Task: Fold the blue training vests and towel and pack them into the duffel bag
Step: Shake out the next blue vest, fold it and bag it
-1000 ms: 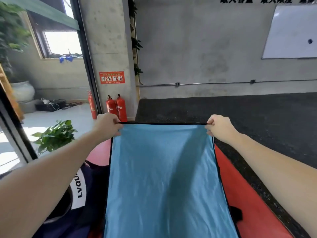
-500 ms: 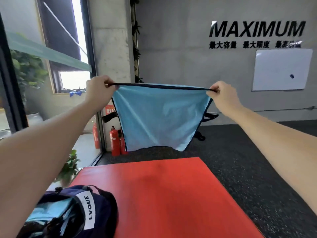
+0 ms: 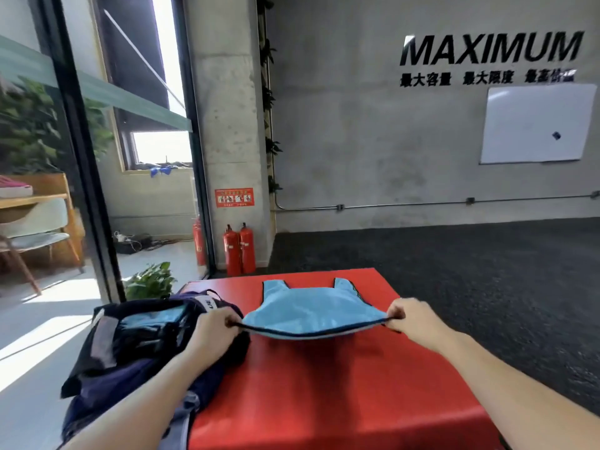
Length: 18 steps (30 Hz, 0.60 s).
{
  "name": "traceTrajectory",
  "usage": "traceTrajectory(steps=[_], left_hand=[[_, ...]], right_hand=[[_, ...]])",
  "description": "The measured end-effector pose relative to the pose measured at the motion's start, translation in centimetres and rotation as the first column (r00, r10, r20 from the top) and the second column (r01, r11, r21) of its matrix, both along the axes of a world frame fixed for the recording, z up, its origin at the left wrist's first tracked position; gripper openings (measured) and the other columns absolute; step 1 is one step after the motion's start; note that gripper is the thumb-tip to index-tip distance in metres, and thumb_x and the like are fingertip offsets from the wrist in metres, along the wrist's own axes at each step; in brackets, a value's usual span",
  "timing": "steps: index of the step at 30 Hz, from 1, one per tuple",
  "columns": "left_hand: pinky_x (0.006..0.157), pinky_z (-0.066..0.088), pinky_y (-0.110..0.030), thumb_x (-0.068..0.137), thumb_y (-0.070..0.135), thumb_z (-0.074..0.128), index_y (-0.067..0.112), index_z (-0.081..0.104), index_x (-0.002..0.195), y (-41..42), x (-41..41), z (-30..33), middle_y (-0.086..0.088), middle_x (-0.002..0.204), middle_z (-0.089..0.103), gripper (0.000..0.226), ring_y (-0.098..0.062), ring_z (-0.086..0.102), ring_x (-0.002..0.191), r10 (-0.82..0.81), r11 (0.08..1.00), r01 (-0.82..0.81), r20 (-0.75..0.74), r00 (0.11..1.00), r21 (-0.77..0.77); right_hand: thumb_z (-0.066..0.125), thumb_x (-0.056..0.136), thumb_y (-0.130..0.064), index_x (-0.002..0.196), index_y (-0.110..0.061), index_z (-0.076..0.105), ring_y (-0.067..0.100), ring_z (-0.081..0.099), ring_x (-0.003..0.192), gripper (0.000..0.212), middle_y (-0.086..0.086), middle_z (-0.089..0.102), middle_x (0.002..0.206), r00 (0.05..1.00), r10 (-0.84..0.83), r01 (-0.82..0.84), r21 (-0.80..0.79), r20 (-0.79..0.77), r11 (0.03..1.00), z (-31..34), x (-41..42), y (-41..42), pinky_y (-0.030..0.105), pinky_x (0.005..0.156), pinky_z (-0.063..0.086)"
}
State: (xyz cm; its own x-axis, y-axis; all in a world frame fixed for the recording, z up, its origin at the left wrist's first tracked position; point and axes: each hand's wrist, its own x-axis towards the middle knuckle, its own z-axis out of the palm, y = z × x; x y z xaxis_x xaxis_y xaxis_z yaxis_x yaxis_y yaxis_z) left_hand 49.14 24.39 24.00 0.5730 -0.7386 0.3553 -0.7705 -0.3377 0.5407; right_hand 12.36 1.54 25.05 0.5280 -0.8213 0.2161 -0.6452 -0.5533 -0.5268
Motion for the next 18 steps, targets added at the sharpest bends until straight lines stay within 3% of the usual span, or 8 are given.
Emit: traceTrajectory(steps=[2,6,11,13,18], left_hand=[[0.067,0.04,-0.011,0.074,0.008,0.079,0.038,0.065,0.066,1.9,-1.6,-1.3,0.013,0.068,0.069,0.034,0.001,0.062,0.071,-0.022,1.0,0.023,-0.041,0.999,0.02],[0.071,0.046,-0.02,0.079,0.016,0.078,0.03,0.066,0.073,4.2,-3.7,-0.6,0.011,0.074,0.07,0.02,-0.008,0.065,0.079,-0.058,0.998,0.055,-0.079,0.995,-0.032],[0.06,0.039,-0.026,0.082,0.029,0.08,0.021,0.065,0.078,5.0,-4.4,2.4,0.007,0.061,0.06,0.018,-0.011,0.054,0.06,-0.094,0.991,0.084,-0.093,0.991,-0.105],[0.059,0.038,-0.027,0.081,0.031,0.081,0.02,0.065,0.076,4.8,-4.4,2.9,0.007,0.059,0.054,0.02,-0.01,0.048,0.058,-0.096,0.989,0.082,-0.111,0.989,-0.125],[0.065,0.046,-0.029,0.083,0.034,0.079,0.025,0.067,0.077,2.5,-4.2,0.3,0.001,0.065,0.061,0.015,-0.013,0.058,0.067,-0.044,0.994,0.037,-0.062,0.997,-0.102]], right_hand=[[0.079,0.079,-0.017,0.077,-0.025,0.068,0.015,0.065,0.084,0.014,-0.005,0.07,0.083,0.999,-0.028,0.029,0.03,-0.03,0.999,-2.2,-1.4,1.7,0.025,0.075,0.047],[0.076,0.082,-0.014,0.08,-0.024,0.069,0.015,0.065,0.087,0.012,-0.006,0.07,0.086,0.999,-0.036,0.036,0.052,0.003,0.998,-2.8,-3.7,4.0,0.029,0.079,0.048],[0.074,0.087,-0.018,0.085,-0.027,0.068,0.014,0.068,0.09,0.012,-0.006,0.073,0.09,0.992,-0.064,0.055,0.082,0.108,0.995,-0.9,-5.2,4.3,0.035,0.087,0.053],[0.075,0.087,-0.02,0.085,-0.029,0.069,0.012,0.067,0.091,0.012,-0.007,0.073,0.091,0.987,-0.08,0.069,0.082,0.141,0.994,-0.5,-5.4,3.8,0.035,0.086,0.052],[0.076,0.087,-0.021,0.082,-0.03,0.07,0.005,0.065,0.086,0.013,-0.011,0.072,0.086,0.989,-0.1,0.088,0.117,0.109,0.989,-2.0,-4.4,2.3,0.019,0.068,0.043]])
